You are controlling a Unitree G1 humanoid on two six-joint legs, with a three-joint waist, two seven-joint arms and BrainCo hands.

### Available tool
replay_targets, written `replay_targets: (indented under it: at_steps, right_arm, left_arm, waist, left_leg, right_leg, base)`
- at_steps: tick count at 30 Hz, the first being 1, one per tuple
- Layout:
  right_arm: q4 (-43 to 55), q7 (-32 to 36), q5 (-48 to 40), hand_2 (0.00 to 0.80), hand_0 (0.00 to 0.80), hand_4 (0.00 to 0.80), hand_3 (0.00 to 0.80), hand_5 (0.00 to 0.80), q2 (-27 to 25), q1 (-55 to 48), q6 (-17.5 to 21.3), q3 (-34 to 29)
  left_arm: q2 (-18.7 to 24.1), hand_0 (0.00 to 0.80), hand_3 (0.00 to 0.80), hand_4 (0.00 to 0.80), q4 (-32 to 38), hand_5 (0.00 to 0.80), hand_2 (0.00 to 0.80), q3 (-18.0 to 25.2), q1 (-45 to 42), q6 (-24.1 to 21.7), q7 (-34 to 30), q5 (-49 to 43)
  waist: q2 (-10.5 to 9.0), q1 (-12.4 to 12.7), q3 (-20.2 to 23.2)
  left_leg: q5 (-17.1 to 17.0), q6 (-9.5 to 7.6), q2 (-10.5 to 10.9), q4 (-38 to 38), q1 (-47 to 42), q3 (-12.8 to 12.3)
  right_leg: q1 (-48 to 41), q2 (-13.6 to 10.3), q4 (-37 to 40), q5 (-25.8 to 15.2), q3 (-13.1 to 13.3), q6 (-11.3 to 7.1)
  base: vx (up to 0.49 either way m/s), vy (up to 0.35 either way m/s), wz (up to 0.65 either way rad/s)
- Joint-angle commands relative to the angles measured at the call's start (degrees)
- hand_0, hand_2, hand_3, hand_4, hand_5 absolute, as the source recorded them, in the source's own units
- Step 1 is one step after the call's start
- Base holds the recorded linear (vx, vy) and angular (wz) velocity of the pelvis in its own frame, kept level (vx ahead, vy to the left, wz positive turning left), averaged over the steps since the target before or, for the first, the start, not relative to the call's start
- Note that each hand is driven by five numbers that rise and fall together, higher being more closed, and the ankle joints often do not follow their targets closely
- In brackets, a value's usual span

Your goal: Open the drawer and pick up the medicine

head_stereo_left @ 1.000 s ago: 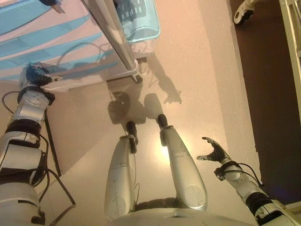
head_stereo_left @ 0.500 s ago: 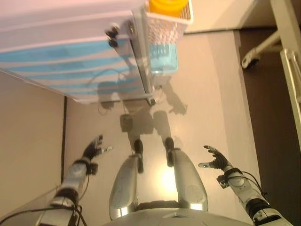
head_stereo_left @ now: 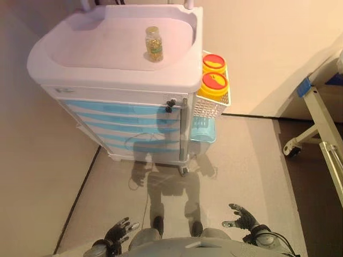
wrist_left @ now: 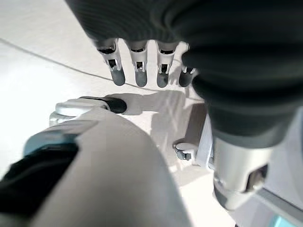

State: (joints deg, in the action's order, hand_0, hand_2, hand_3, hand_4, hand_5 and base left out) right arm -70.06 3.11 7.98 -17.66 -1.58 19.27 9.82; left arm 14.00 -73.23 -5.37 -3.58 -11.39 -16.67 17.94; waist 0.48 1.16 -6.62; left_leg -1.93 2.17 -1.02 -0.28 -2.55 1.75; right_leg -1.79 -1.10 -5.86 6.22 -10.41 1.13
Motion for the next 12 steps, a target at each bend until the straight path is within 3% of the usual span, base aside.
replay_targets:
  at_steps: [1, 5, 12]
  right_arm:
    - [0.7, 1.0, -1.8, 0.0, 0.0, 0.0, 0.0, 0.0, 0.5, 2.3, -0.5, 0.8]
    - [0.7, 1.4, -0.1, 0.0, 0.0, 0.0, 0.0, 0.0, 0.6, 2.4, 0.3, 2.1]
    - [0.6, 1.2, 1.9, 0.0, 0.0, 0.0, 0.0, 0.0, 0.1, 3.0, -0.5, 3.6]
  left_arm:
    - [0.1, 0.0, 0.0, 0.0, -0.7, 0.0, 0.0, 0.0, 3.8, -2.1, -1.0, -0.6]
    - [-0.1, 0.0, 0.0, 0.0, 0.3, 0.0, 0.0, -0.6, 4.8, -2.8, -1.5, 1.5]
    - [-0.2, 0.0, 0.0, 0.0, 0.8, 0.0, 0.0, -3.4, 6.1, -3.3, -1.9, -2.6]
  waist:
    - [-0.88, -0.1, -1.2]
    - [-0.99, -0.4, -1.0]
    - [-1.0, -1.2, -0.7]
  left_leg:
    - [4.3, -2.8, 4.0, -0.1, -0.1, -1.0]
    - [5.2, -3.11, 4.2, 1.5, -0.2, -1.3]
    - [5.5, -3.44, 4.0, 0.9, -1.6, -2.4]
  right_leg:
    - [-1.4, -0.4, 2.9, -1.8, -0.4, -2.91]
    - [-1.6, -0.7, 2.4, -1.6, -0.3, -2.8]
    - [-2.4, -0.7, 2.8, -1.7, -0.2, -2.84]
  base:
    - [-0.057, 0.012, 0.03]
    - [-0.024, 0.004, 0.01]
    - [0.0, 0.0, 0.0]
